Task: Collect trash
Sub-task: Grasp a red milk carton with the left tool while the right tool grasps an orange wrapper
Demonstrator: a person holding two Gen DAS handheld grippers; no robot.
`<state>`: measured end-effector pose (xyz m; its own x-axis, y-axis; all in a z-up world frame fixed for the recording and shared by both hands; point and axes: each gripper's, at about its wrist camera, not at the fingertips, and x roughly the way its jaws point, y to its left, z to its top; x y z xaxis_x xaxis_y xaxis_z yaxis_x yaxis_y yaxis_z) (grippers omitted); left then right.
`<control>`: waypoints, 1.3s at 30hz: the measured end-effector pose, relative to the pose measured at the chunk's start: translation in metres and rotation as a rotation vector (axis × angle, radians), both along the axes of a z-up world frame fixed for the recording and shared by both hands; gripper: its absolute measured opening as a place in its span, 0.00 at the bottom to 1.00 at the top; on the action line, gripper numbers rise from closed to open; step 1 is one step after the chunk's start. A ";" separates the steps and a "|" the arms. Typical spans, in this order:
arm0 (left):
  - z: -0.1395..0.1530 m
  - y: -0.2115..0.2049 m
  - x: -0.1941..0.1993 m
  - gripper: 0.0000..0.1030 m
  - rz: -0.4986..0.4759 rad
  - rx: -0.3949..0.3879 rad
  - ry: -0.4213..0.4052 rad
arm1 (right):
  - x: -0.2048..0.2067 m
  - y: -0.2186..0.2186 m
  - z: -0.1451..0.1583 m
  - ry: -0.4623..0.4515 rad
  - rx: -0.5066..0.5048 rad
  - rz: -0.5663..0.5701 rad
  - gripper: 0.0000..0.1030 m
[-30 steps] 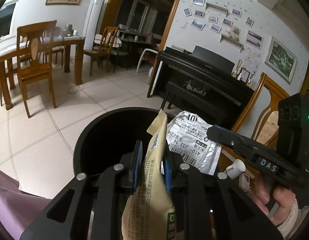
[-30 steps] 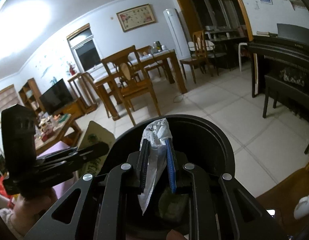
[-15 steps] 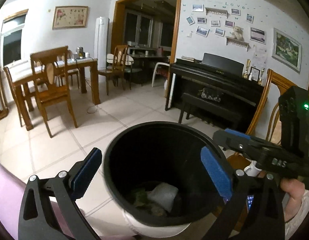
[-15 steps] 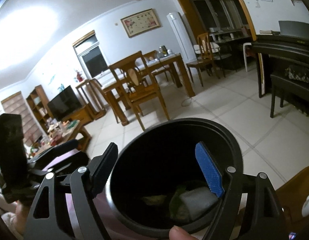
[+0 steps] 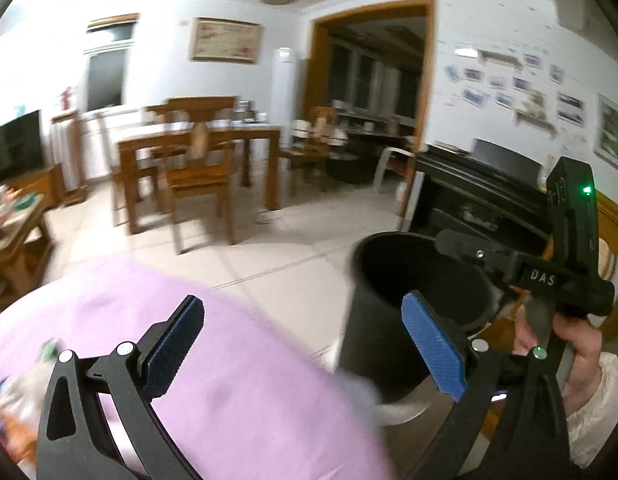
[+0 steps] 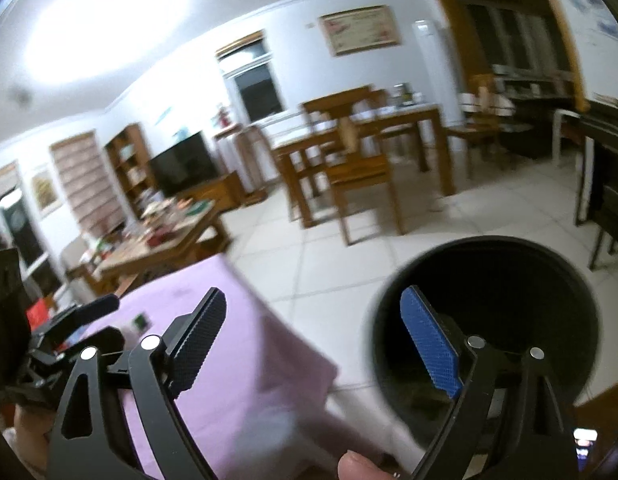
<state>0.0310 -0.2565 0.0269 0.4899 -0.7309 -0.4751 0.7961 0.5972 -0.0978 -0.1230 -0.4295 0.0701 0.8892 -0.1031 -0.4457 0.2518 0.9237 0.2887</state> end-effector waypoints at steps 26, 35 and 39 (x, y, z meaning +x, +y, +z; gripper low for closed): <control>-0.076 0.257 0.055 0.67 0.290 0.180 0.229 | 0.190 0.343 -0.037 0.229 -0.086 0.694 0.59; -0.083 0.272 0.064 0.30 0.321 0.166 0.310 | 0.217 0.382 -0.058 0.271 -0.175 0.755 0.29; -0.076 0.277 0.057 0.30 0.330 0.129 0.265 | 0.208 0.373 -0.048 0.226 -0.134 0.741 0.29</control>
<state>0.0884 0.0203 -0.0486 0.5358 -0.4822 -0.6931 0.5182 0.8359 -0.1809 0.0854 -0.0566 0.0220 0.6366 0.4161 -0.6493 -0.4044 0.8970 0.1783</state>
